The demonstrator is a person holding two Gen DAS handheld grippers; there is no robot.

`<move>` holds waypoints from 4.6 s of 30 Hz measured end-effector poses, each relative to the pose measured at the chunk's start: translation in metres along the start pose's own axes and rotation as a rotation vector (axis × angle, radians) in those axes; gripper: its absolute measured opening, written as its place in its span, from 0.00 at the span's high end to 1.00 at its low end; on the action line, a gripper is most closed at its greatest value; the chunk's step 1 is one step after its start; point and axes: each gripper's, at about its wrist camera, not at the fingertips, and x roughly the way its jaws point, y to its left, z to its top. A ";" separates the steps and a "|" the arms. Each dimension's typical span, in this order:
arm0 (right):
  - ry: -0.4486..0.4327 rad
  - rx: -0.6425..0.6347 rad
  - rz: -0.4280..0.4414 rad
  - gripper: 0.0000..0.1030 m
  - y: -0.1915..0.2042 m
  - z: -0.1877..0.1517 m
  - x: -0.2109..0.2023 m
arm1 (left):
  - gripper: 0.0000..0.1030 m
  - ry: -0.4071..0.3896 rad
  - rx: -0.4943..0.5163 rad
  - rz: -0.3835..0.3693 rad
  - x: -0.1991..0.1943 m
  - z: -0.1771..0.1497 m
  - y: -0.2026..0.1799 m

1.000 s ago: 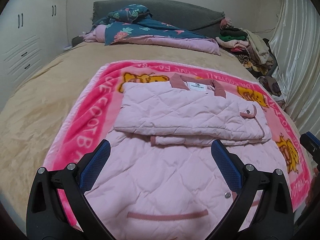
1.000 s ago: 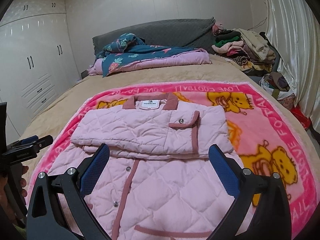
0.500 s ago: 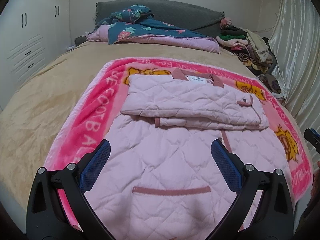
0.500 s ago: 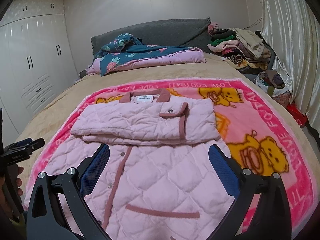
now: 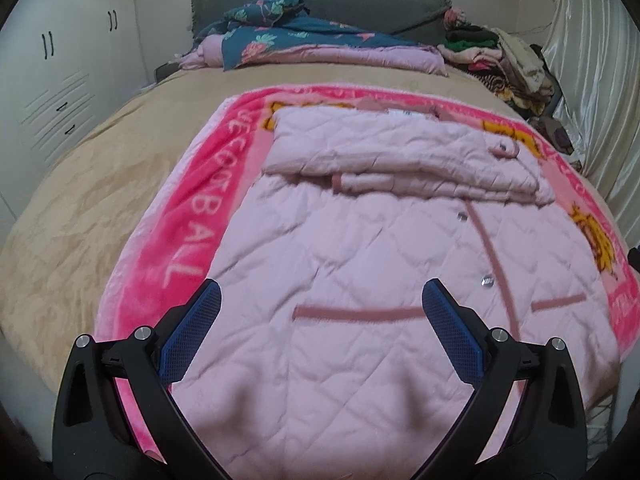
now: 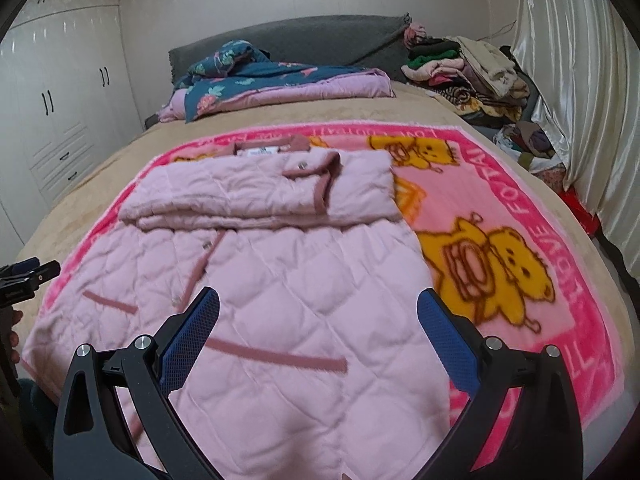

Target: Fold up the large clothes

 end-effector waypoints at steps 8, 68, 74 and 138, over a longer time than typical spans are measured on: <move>0.063 0.000 -0.024 0.04 -0.017 -0.029 0.003 | 0.08 0.070 -0.034 0.032 0.005 -0.028 0.031; 0.057 0.036 0.273 0.85 -0.047 -0.094 -0.061 | 0.81 0.121 -0.072 -0.164 -0.019 -0.074 0.061; -0.035 0.039 0.288 0.85 -0.049 -0.060 -0.069 | 0.82 0.064 -0.063 -0.174 -0.028 -0.049 0.056; -0.335 0.188 0.202 0.86 -0.084 0.189 -0.002 | 0.82 -0.218 -0.051 -0.060 -0.011 0.200 0.036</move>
